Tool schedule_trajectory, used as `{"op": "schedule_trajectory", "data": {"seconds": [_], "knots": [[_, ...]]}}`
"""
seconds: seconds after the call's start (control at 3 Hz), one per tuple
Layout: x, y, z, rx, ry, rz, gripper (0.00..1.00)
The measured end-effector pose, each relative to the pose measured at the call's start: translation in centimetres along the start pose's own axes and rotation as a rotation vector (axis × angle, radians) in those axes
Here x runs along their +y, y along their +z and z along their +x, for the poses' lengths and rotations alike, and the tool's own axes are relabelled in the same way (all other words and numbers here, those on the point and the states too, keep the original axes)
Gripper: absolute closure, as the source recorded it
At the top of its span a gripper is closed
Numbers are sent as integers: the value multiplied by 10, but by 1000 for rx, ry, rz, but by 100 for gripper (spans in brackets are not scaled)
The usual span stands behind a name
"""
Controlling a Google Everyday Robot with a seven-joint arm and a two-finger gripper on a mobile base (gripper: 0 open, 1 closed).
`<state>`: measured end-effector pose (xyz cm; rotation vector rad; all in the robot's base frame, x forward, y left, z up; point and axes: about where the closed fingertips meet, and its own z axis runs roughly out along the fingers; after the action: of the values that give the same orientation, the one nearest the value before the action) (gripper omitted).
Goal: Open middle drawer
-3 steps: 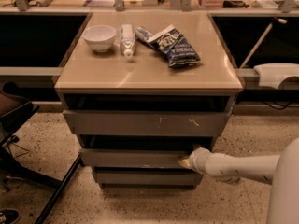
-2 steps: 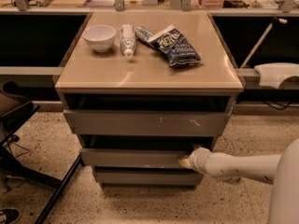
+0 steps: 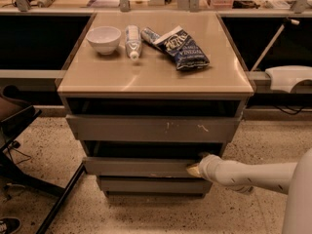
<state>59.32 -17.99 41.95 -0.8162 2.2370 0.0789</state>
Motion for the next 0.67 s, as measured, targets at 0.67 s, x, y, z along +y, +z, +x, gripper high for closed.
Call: {"op": "schedule_trajectory", "data": {"seconds": [0.67], "knots": [[1, -7, 2, 3, 1, 3, 100]]}}
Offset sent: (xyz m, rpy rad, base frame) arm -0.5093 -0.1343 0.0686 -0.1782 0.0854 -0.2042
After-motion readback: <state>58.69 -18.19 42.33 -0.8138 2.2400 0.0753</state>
